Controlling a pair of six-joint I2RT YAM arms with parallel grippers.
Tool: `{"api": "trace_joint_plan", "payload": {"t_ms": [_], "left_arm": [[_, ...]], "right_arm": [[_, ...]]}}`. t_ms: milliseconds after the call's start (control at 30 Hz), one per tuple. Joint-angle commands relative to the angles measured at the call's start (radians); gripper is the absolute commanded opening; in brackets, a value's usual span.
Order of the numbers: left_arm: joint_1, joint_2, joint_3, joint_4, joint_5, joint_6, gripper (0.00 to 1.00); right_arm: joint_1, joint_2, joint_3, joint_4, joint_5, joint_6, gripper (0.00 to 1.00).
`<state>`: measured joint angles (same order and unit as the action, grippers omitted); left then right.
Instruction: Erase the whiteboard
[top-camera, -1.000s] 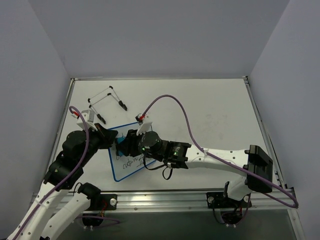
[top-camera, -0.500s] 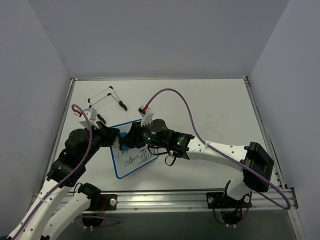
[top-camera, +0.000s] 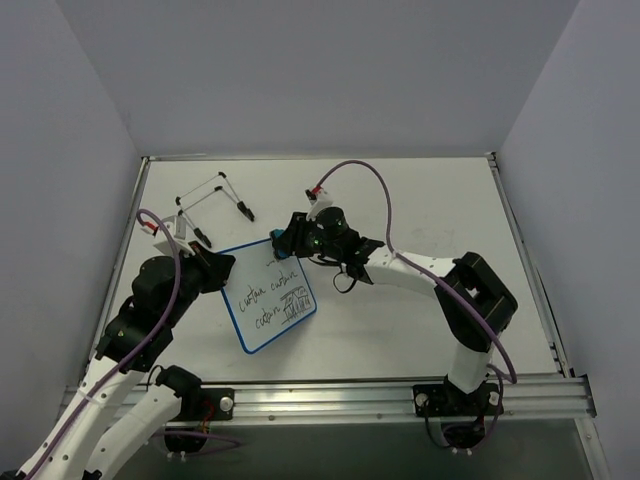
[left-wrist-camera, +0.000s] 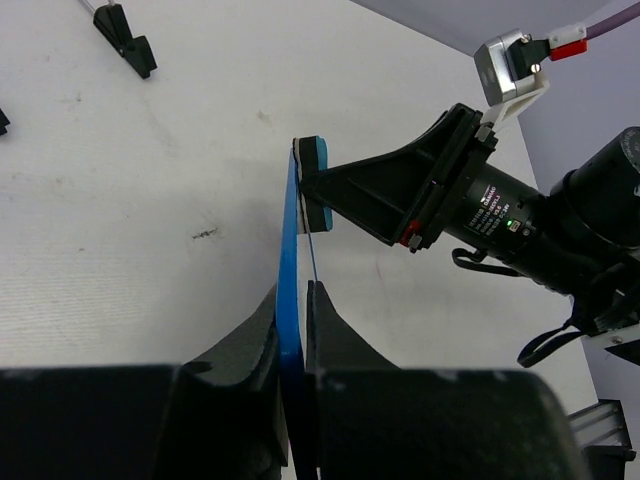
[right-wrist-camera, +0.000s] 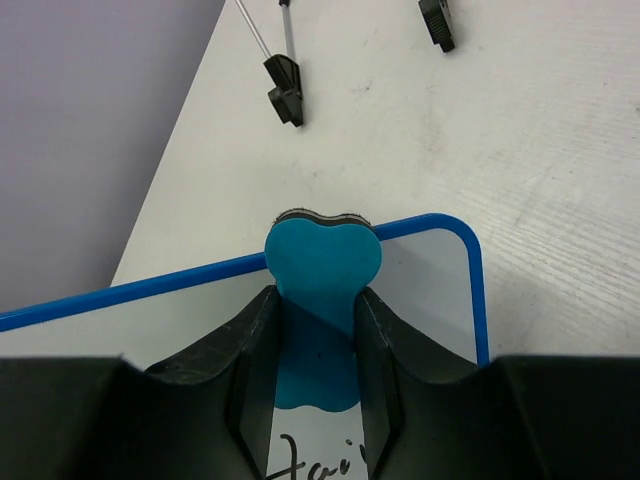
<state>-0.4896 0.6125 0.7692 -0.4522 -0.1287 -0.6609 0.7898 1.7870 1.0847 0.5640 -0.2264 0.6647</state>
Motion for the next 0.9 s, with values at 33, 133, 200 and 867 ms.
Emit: {"api": "trace_joint_plan", "payload": {"t_ms": [33, 133, 200, 867], "left_arm": [[-0.055, 0.020, -0.016, 0.007, 0.374, 0.168, 0.02], [-0.055, 0.024, -0.007, 0.001, 0.377, 0.185, 0.02], [-0.055, 0.027, 0.002, -0.008, 0.379, 0.202, 0.02], [-0.056, 0.093, 0.047, -0.002, 0.521, 0.377, 0.02]], "right_arm": [[0.160, -0.006, 0.023, -0.151, -0.072, -0.053, 0.00], [0.221, -0.086, 0.020, -0.156, -0.102, -0.047, 0.00], [0.252, -0.136, 0.015, -0.191, -0.120, -0.051, 0.00], [-0.024, -0.031, -0.318, 0.180, -0.044, -0.057, 0.00]]}}
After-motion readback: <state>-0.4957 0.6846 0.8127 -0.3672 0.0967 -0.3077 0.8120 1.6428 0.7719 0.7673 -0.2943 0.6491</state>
